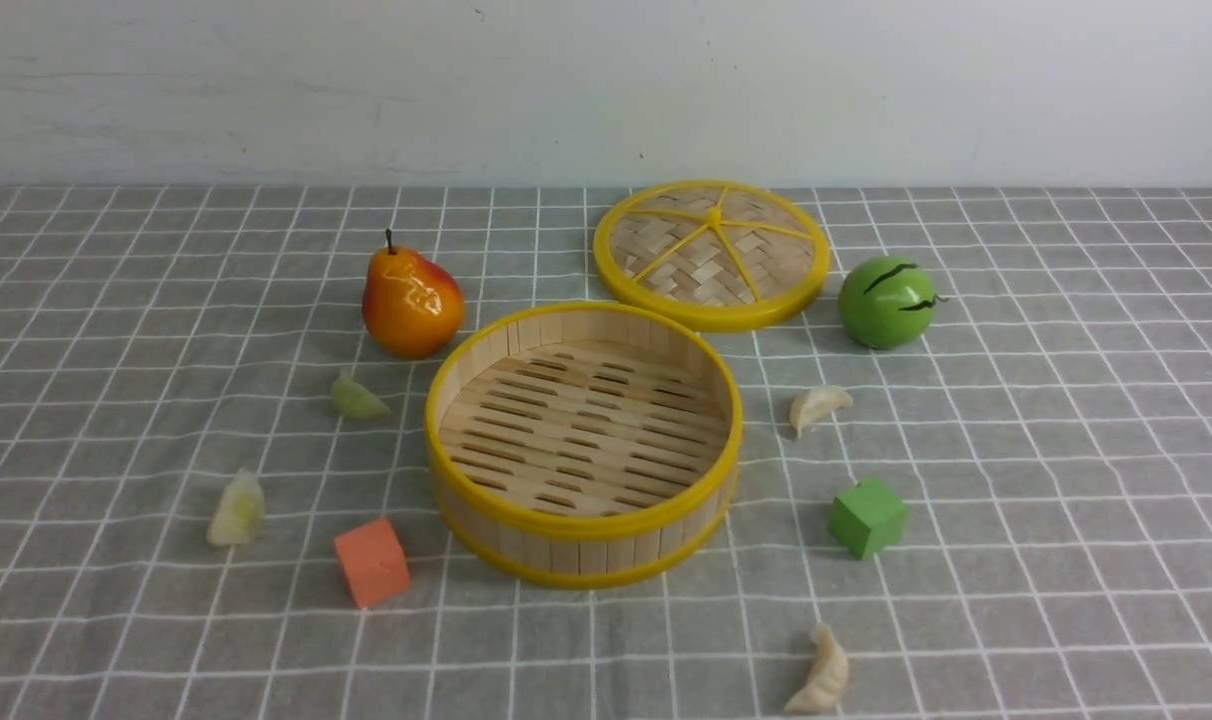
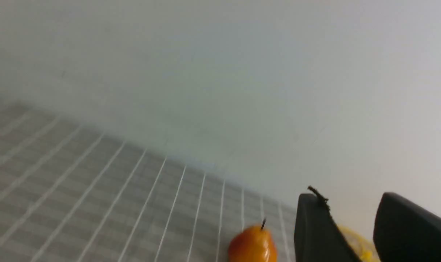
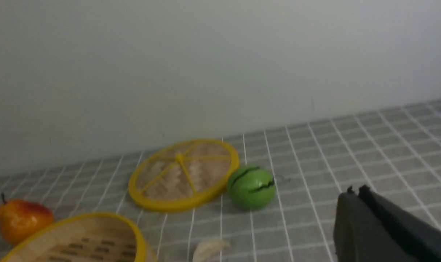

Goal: Put the dumplings into the steamer on the table with the grey tablecloth.
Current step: 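Reach for and grasp a dumpling on the table with the left gripper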

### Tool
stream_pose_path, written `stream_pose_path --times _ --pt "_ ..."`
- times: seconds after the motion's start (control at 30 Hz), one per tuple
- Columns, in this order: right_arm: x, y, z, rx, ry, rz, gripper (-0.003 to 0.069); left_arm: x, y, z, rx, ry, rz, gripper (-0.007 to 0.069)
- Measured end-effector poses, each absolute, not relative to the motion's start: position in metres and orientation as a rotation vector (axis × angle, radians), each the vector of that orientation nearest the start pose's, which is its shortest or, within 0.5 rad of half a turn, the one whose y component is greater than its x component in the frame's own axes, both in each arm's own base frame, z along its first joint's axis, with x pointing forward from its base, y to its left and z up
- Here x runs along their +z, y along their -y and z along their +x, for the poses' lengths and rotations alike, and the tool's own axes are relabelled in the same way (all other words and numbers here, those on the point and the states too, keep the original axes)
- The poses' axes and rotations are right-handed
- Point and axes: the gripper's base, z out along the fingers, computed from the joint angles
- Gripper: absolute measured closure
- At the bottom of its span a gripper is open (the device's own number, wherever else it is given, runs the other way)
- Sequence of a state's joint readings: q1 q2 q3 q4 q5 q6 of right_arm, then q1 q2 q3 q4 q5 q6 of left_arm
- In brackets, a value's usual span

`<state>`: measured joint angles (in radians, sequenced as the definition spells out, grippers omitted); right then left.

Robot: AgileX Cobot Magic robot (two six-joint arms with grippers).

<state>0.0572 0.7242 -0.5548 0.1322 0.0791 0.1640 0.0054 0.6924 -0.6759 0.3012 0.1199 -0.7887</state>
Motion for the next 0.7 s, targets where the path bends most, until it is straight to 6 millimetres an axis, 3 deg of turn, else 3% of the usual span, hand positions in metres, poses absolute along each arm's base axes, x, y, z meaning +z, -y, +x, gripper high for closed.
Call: stream_pose_path --times 0.03,0.2,0.23,0.27,0.4,0.5,0.53,0.7 --pt "0.325 -0.010 0.156 0.269 -1.742 0.195 0.0670 0.367 -0.004 0.149 -0.347 -1.582 -0.437 0.0386" --pt "0.308 -0.026 0.175 0.207 -2.119 0.011 0.0669 0.318 -0.003 0.202 -0.338 -1.892 -0.636 0.0396" --pt "0.307 -0.027 0.176 0.206 -2.122 0.005 0.0669 0.316 -0.003 0.204 -0.333 -1.906 -0.634 0.0400" --pt "0.298 -0.032 0.180 0.186 -2.242 -0.064 0.0668 0.306 0.005 0.216 -0.295 -2.026 -0.602 0.0443" --pt "0.278 -0.049 0.194 0.175 -2.446 -0.253 0.0666 0.294 0.040 0.246 -0.244 -2.292 -0.377 0.0625" --pt "0.271 -0.061 0.200 0.203 -2.499 -0.330 0.0664 0.293 0.061 0.266 -0.250 -2.395 -0.235 0.0638" --pt "0.264 -0.070 0.204 0.225 -2.523 -0.394 0.0664 0.288 0.074 0.283 -0.260 -2.473 -0.161 0.0638" --pt "0.254 -0.087 0.208 0.273 -2.551 -0.521 0.0664 0.274 0.094 0.336 -0.254 -2.597 -0.045 0.0638"
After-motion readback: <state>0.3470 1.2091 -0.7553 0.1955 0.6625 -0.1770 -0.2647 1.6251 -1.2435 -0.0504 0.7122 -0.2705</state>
